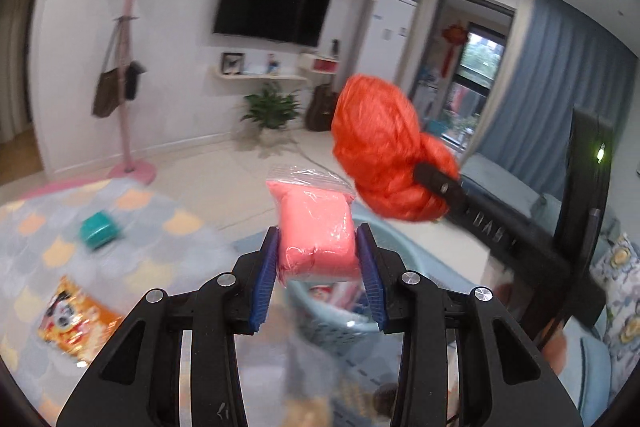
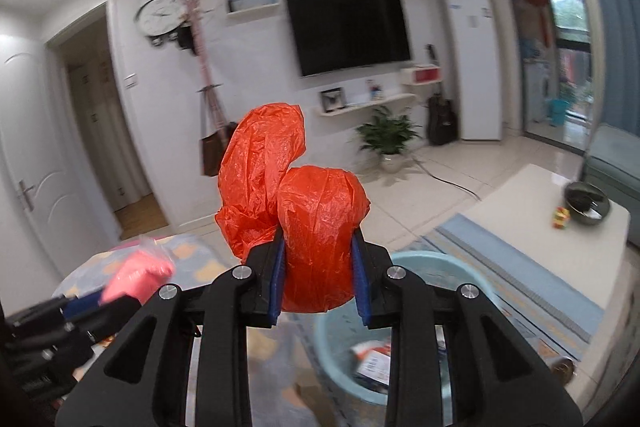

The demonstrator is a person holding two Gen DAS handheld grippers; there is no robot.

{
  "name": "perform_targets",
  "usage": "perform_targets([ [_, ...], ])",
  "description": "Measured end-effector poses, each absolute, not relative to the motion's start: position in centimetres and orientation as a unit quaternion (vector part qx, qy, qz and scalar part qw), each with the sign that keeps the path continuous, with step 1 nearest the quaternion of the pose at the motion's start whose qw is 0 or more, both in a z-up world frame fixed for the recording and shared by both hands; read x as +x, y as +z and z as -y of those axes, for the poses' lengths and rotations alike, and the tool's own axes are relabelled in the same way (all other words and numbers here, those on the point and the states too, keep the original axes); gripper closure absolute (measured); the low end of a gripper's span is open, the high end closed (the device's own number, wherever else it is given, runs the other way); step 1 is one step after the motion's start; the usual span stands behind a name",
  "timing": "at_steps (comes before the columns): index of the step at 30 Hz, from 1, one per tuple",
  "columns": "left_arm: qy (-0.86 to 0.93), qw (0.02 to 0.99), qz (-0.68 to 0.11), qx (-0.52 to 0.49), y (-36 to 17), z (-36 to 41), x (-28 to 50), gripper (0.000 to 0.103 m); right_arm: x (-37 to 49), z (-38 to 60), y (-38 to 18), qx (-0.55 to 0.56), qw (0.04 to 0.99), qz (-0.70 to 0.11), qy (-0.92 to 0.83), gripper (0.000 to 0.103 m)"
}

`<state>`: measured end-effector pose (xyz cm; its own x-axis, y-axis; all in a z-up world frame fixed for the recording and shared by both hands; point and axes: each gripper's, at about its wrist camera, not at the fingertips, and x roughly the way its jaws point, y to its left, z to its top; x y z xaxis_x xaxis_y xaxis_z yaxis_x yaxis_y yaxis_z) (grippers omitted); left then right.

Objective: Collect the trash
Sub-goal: 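Carry bag and pink packet over the basket and open both tools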

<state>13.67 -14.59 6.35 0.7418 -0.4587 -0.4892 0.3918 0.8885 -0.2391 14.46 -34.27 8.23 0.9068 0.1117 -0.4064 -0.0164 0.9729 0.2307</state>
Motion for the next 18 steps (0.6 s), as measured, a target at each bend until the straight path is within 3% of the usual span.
perform_targets([
  [7,-0.275,0.913,-0.298,-0.05,6.4,20.8,16.1,0.066,13.9,40.3,6.1,0.138,0.957,-0.252,-0.043,0.078],
  [18,-0.254,0.874,-0.406,-0.08,-1.5,23.8,23.2,0.066,18.0,44.9,-1.5,0.201,0.893,-0.391,-0.09,0.077],
])
